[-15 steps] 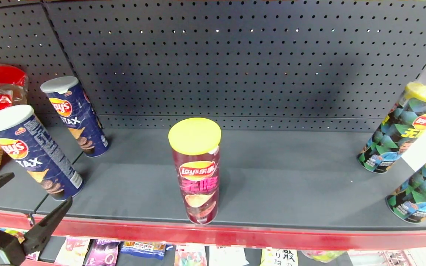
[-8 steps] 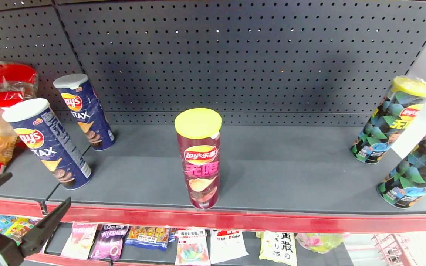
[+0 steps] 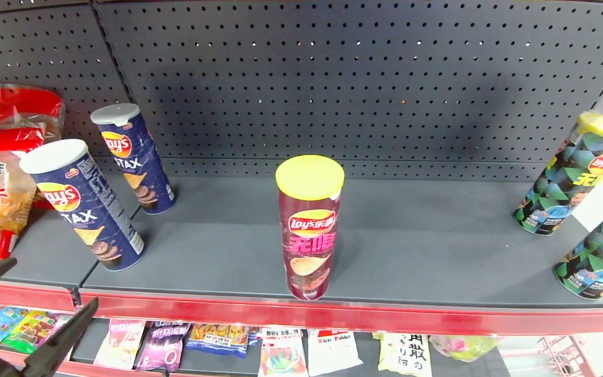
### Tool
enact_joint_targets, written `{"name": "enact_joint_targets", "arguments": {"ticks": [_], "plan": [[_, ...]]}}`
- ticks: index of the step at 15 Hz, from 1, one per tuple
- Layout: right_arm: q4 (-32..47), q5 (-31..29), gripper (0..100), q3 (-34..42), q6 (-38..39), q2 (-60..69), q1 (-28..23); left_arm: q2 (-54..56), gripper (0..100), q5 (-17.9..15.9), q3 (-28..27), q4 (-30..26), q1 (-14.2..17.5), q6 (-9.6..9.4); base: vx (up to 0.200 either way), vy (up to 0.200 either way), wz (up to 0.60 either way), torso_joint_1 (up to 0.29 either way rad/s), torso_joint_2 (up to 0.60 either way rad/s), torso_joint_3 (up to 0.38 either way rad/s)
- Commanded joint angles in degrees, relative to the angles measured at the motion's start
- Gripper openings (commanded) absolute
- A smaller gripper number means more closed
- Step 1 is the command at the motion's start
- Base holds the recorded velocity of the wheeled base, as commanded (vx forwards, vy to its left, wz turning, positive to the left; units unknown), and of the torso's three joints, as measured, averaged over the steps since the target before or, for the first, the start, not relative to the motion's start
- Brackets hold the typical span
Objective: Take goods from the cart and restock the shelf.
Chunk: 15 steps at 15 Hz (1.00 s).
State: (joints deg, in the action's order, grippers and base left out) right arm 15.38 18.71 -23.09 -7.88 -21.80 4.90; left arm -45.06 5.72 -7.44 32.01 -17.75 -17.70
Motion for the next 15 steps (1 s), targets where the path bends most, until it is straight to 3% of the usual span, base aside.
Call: {"name": "enact_joint_targets", "arguments": {"ticks": [1, 3, 7, 8, 9, 12, 15], "plan": [[-2.11, 1.33, 0, -5.12, -0.56, -10.46, 1.43, 1.29, 100, -1.41, 1.99, -0.02, -0.18, 0.12, 0.0, 0.0, 0.0, 0.0, 0.0, 0.0], [-10.37, 1.41, 0, -6.71, -0.56, -19.78, 5.65, -0.03, 100, -6.77, 1.81, -0.46, -0.27, 1.53, 0.0, 0.0, 0.0, 0.0, 0.0, 0.0], [-25.32, -1.31, 0, -9.61, -0.65, -36.56, 14.17, -0.91, 100, -8.53, 0.93, -4.33, -0.88, 1.88, 0.0, 0.0, 0.0, 0.0, 0.0, 0.0], [-25.58, -2.28, 0, -12.59, -0.56, -39.9, 14.26, -1.0, 100, -11.69, 0.58, -5.38, -2.47, 3.29, 0.0, 0.0, 0.0, 0.0, 0.0, 0.0], [-25.76, -2.28, 0, -16.2, -0.56, -44.21, 14.87, -0.91, 100, -14.42, -0.21, -6.26, -3.52, 6.1, 0.0, 0.0, 0.0, 0.0, 0.0, 0.0], [-26.55, -2.36, 0, -26.04, -0.56, -56.78, 18.21, -1.7, 100, -14.77, -2.32, -10.3, -3.61, 6.8, 0.0, 0.0, 0.0, 0.0, 0.0, 0.0], [-28.57, -2.54, 0, -32.72, -0.56, -65.48, 20.59, -2.14, 100, -14.86, -2.5, -10.74, -3.7, 6.8, 0.0, 0.0, 0.0, 0.0, 0.0, 0.0]]}}
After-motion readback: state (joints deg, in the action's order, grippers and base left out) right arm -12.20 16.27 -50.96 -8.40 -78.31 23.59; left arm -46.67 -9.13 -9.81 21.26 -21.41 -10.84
